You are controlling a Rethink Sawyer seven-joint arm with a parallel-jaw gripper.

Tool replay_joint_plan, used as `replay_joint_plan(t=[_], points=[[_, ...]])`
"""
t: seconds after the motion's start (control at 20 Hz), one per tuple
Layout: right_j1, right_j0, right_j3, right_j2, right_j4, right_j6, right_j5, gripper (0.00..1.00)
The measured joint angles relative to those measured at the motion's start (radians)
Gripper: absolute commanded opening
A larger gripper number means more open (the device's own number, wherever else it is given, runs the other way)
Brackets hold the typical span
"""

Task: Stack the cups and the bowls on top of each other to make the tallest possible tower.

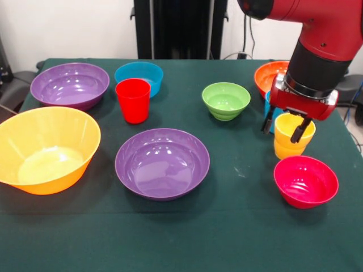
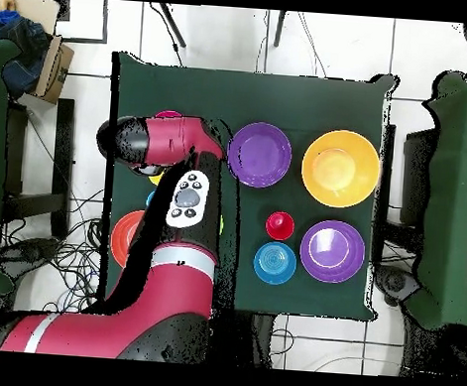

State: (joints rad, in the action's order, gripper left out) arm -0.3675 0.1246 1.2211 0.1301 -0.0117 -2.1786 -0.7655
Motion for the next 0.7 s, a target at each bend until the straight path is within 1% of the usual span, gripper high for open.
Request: replay_joint_plan(t=[0.7], points=[[-0.001,-0.002,-0.05,0.0,0.0,0.0,0.0,1.0]])
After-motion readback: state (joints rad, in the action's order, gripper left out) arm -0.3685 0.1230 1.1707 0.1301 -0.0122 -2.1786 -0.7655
